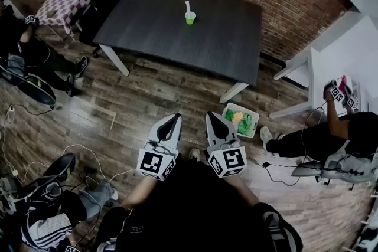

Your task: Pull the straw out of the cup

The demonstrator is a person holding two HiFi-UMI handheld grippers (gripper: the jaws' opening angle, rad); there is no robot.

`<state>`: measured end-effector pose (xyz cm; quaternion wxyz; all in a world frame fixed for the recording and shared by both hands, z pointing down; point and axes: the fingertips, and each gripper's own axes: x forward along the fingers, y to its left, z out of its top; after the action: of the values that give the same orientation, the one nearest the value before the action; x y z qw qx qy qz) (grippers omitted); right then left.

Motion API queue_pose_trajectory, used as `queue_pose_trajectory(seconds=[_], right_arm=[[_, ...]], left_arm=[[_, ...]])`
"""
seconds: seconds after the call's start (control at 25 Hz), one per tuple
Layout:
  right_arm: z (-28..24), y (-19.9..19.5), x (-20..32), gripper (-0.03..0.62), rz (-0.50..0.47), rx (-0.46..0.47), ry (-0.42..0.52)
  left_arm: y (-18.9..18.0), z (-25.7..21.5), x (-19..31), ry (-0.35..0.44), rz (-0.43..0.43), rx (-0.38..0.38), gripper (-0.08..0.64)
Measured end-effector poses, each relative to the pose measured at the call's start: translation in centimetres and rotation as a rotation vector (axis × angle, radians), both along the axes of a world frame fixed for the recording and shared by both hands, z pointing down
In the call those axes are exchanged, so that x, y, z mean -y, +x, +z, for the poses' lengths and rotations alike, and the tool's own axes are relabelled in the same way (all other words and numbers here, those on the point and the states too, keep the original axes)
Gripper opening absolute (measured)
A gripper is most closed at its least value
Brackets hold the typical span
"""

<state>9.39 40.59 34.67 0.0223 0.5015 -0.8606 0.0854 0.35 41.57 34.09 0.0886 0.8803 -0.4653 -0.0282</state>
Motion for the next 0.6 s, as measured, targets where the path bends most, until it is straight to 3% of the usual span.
queue_pose_trajectory(seconds=[0.6], right_arm=[[-0.41,0.39,0.10,0.005,-0.009,0.013,-0.002]], left_arm=[[0.59,-0.93,0.22,0.016,-0.001,0.008,0.003]])
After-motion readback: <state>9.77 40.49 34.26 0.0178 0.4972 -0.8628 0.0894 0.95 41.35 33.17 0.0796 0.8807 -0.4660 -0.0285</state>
